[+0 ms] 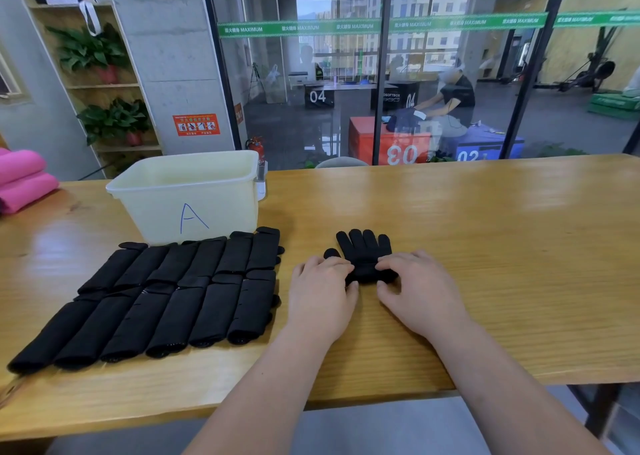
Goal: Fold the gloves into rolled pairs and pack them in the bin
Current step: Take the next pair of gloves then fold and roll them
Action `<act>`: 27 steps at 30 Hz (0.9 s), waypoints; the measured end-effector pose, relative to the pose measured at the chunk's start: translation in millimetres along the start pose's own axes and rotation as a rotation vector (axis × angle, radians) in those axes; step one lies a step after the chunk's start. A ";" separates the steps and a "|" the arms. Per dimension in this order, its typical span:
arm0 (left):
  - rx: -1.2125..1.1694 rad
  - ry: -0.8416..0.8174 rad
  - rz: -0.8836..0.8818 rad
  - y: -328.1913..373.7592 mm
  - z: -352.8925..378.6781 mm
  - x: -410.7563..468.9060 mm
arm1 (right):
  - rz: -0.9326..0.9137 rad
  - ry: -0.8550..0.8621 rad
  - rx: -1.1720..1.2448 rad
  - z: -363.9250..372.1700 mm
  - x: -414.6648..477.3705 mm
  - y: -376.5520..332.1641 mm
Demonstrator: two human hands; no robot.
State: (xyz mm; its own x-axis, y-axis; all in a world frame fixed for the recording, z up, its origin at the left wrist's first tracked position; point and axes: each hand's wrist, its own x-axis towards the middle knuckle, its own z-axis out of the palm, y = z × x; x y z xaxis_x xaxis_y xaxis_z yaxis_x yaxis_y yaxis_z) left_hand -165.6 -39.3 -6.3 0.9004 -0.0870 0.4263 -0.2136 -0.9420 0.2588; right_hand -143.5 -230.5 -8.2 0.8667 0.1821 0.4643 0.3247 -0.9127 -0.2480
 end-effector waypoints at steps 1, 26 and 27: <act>-0.006 0.002 -0.003 -0.9 -0.5 0.1 | 0.004 -0.009 0.025 -0.9 -0.1 0.7; -0.493 -0.046 -0.219 -7.5 -13.8 2.0 | 0.196 -0.070 0.601 -10.0 3.2 9.3; -0.482 -0.046 -0.216 -7.4 -13.2 2.1 | 0.195 -0.063 0.565 -9.1 3.7 9.1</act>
State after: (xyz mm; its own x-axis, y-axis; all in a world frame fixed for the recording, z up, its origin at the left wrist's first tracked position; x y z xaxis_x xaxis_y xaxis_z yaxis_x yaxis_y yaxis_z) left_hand -167.2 -28.2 4.1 0.9566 0.0684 0.2831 -0.1612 -0.6854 0.7101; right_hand -140.8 -241.5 -1.0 0.9458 0.0679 0.3174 0.2932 -0.5986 -0.7455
